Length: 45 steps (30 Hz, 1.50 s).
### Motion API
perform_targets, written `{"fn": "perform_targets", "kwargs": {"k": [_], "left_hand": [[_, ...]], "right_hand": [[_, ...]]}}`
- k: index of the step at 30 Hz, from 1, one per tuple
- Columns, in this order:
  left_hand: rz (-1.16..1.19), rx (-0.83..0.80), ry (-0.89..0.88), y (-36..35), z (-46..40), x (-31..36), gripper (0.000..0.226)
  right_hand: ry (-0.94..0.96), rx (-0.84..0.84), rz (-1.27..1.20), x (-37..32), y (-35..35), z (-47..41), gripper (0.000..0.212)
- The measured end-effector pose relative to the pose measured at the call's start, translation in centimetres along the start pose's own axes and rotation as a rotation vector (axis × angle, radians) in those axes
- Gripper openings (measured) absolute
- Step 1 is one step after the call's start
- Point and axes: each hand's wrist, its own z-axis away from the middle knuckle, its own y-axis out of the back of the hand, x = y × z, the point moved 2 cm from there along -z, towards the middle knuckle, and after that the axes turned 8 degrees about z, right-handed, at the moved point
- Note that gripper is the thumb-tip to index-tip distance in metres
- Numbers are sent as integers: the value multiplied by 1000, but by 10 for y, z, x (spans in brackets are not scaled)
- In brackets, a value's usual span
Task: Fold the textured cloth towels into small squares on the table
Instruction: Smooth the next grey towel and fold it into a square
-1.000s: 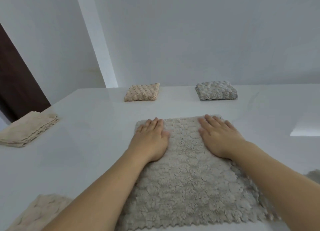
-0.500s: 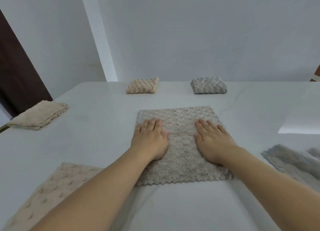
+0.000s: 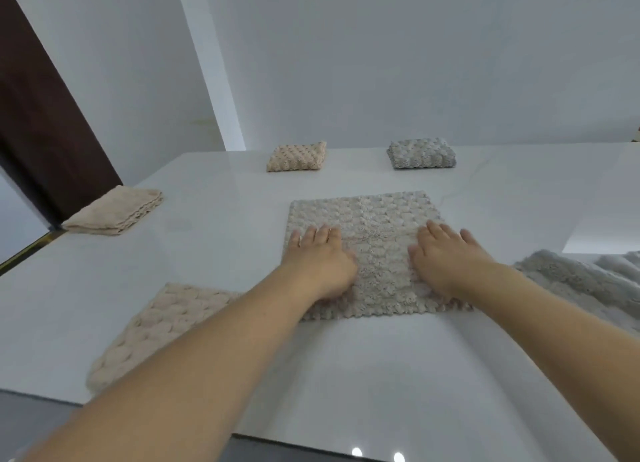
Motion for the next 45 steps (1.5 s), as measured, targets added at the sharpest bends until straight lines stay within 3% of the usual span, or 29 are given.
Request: {"fn": "perform_targets", "kwargs": {"k": [3, 5, 9, 15, 22, 24, 32, 37, 39, 43, 45], "left_hand": [[91, 157, -85, 33, -24, 14, 59], [143, 220, -129, 26, -26, 12, 58], [100, 106, -45, -24, -6, -15, 61], [-18, 33, 62, -4, -25, -40, 62], [84, 124, -114, 20, -108, -3, 57], [106, 127, -133, 8, -121, -1, 57], [83, 104, -38, -6, -122, -53, 58], [7, 61, 70, 1, -116, -63, 60], [-33, 95, 112, 10, -113, -51, 61], [184, 166, -30, 2, -64, -7, 59], [140, 115, -88, -18, -34, 0, 59]], "right_hand": [[100, 170, -94, -16, 12, -15, 58], [137, 177, -137, -29, 2, -19, 59], [125, 47, -72, -22, -20, -31, 59], [40, -41, -14, 9, -10, -45, 61], [202, 111, -82, -30, 14, -115, 57], [211, 85, -98, -33, 12, -131, 56], [166, 36, -28, -6, -11, -141, 58], [-41, -66, 9, 29, -6, -139, 60], [-88, -31, 63, 26, 8, -127, 61], [123, 47, -43, -15, 14, -62, 54], [204, 29, -55, -23, -6, -33, 57]]}}
